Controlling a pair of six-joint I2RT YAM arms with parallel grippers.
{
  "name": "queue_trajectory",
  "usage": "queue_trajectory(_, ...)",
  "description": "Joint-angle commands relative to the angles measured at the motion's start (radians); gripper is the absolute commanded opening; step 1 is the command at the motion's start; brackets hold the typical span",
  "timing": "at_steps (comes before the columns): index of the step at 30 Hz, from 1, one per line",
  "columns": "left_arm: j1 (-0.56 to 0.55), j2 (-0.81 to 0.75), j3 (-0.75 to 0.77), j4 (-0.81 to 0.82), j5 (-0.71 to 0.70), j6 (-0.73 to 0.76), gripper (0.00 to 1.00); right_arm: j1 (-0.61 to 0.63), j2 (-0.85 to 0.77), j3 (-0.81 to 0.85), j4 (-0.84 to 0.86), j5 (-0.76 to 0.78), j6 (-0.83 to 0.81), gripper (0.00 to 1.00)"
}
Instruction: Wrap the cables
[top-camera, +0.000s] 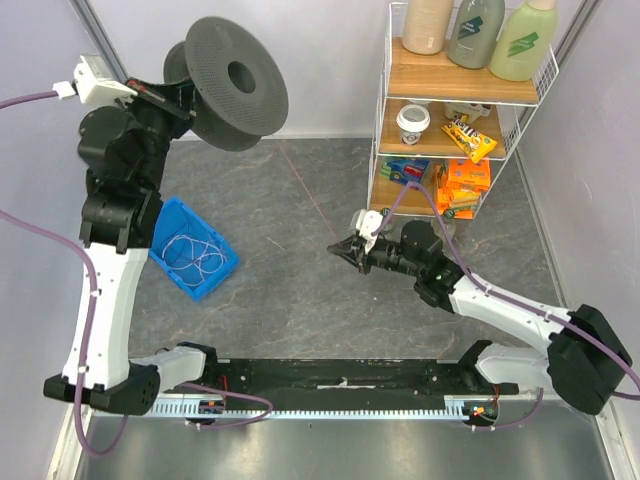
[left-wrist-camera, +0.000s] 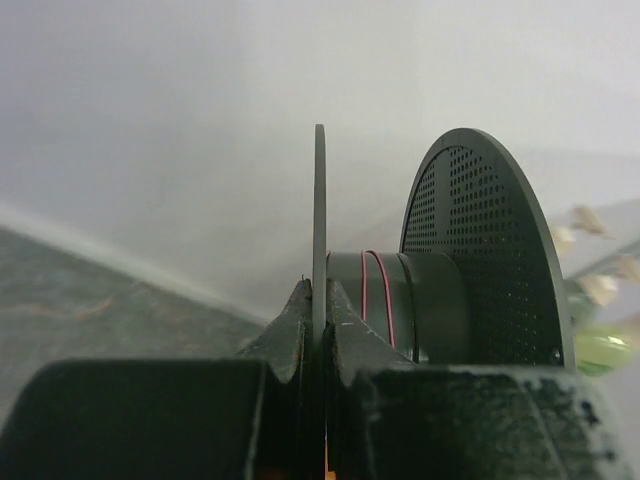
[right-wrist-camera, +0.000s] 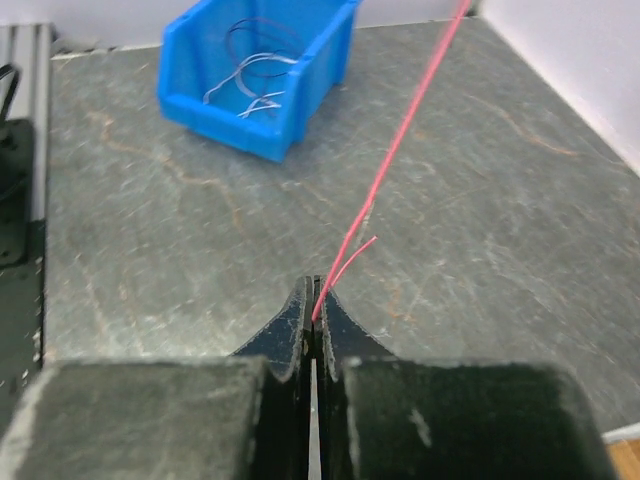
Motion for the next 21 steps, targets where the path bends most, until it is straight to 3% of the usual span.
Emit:
queue_trajectory(1, 0.007, 0.051, 0.026, -0.021, -0.245, 0.054, 0.02, 0.079, -0.057, 0.013, -0.224, -0.055, -0.145, 0.00)
queue_trajectory(11, -0.005, 0.100, -0.188, 0.057, -0.251, 0.214, 0.02, 0.381, -0.085, 0.283, -0.667, -0.038, -0.422, 0.00)
queue_trajectory(21, -0.126, 0.123, -0.409, 0.129, -0.248, 0.356, 0.02, 0.467, -0.013, 0.631, -0.850, -0.030, -0.561, 0.00)
